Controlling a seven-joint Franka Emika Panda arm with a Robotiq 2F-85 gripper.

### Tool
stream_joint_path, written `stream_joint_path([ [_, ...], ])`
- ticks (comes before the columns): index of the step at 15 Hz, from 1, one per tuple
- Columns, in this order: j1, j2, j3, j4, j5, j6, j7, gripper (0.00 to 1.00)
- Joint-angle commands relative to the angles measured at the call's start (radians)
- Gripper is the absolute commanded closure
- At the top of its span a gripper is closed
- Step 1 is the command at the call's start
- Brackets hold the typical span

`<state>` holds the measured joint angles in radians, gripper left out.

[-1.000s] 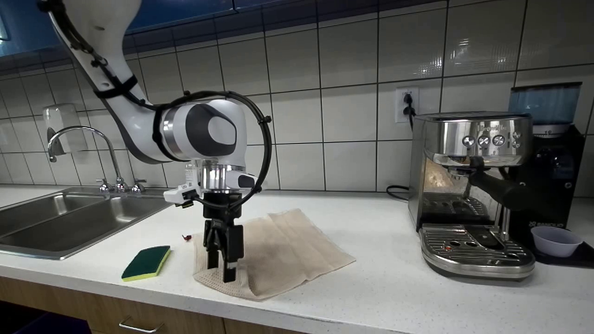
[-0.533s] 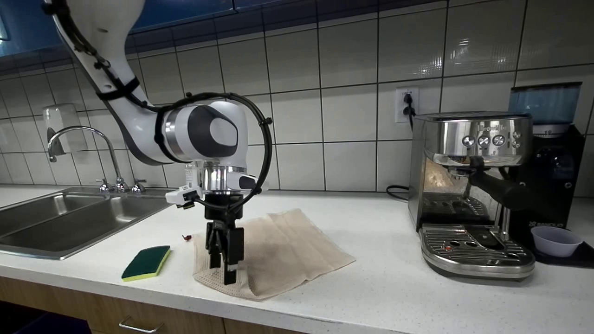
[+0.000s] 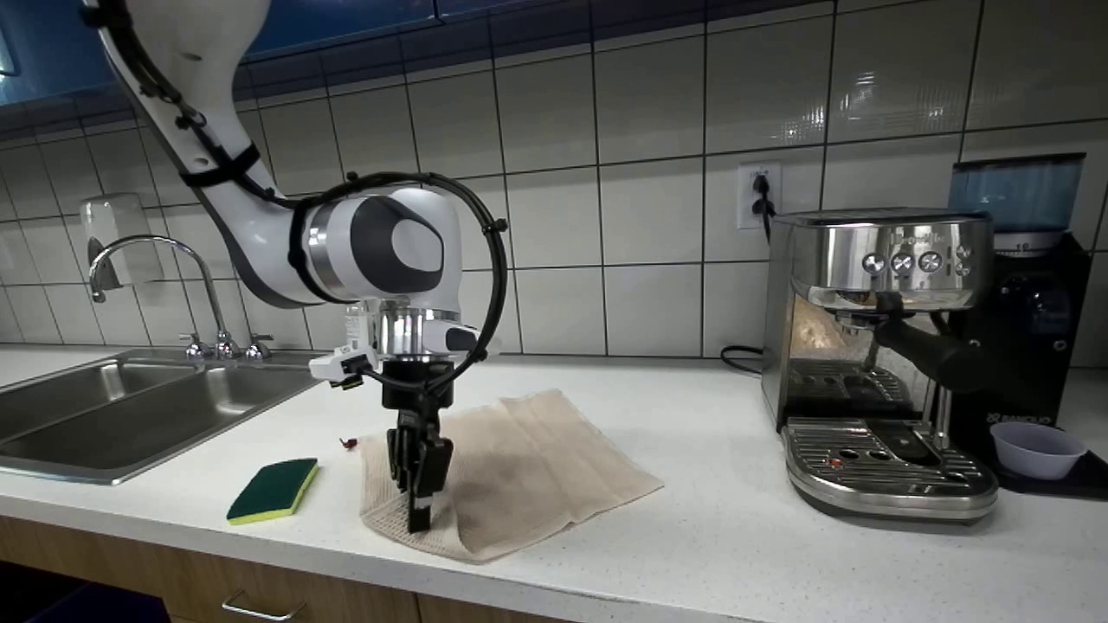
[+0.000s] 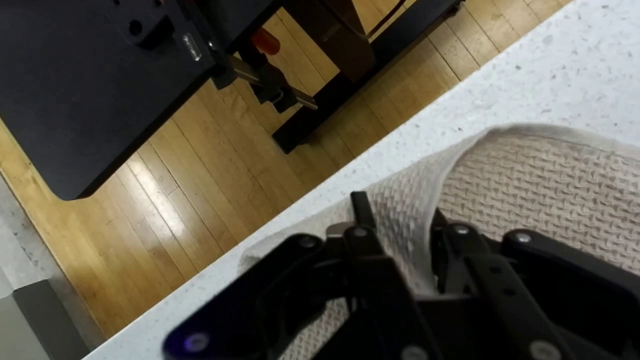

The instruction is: Fold the towel twice

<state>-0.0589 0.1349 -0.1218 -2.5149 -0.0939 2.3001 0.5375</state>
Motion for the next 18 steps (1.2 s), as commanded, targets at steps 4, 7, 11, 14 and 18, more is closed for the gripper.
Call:
stream_joint_path([
  [4, 0.009, -0.005, -0.008, 0.014, -0.037, -0.015, 0.028, 1.0],
  [7, 0.009, -0.016, -0.009, 0.011, -0.05, -0.017, 0.029, 1.0],
  [11, 0.008, -0.037, -0.009, 0.01, -0.067, -0.018, 0.026, 1.0],
  [14, 0.007, -0.051, -0.009, 0.012, -0.082, -0.019, 0.026, 1.0],
  [18, 0.005, -0.067, -0.006, 0.019, -0.1, -0.02, 0.026, 1.0],
])
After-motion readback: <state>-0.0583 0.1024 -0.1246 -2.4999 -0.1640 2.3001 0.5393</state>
